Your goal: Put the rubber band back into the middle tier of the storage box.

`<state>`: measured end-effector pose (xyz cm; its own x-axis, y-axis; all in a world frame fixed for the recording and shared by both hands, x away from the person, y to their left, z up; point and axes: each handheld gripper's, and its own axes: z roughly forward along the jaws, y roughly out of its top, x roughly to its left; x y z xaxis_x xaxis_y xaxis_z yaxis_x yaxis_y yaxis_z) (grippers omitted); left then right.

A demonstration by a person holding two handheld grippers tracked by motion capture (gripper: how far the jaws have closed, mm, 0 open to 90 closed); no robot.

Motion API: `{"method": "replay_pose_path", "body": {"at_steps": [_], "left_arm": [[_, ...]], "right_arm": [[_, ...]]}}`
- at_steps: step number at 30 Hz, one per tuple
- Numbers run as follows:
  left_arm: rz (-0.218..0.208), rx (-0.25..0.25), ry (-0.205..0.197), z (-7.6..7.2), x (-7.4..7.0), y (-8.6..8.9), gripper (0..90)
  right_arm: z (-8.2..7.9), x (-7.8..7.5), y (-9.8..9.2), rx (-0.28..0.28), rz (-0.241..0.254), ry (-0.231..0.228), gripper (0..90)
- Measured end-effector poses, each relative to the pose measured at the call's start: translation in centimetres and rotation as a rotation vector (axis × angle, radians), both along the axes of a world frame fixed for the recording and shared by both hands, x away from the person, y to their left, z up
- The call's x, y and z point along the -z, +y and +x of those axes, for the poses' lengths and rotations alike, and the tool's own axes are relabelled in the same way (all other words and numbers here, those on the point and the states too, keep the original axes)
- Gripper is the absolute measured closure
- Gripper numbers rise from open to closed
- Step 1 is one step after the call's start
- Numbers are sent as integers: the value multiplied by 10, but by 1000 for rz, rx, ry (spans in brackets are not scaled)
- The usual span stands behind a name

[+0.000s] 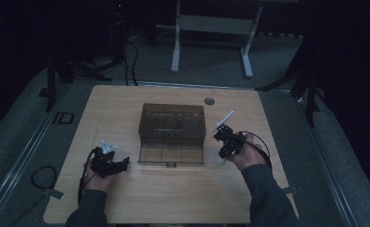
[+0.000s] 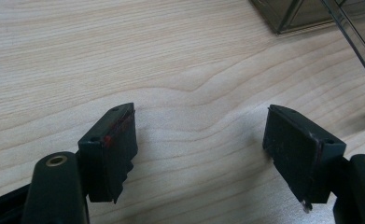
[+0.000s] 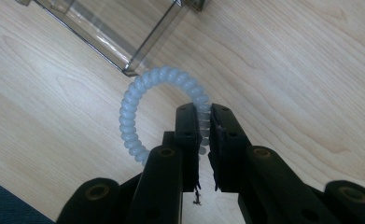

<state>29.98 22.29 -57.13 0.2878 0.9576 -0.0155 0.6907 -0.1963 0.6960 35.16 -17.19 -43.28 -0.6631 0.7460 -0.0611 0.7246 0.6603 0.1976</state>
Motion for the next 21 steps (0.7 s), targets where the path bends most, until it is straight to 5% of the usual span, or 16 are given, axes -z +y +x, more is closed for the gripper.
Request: {"method": "replay_pose_path", "body": {"at_steps": [21], "left_arm": [[-3, 0, -1, 0, 0, 0, 259]], "right_arm": [[4, -1, 24, -41, 13, -1, 823]]}}
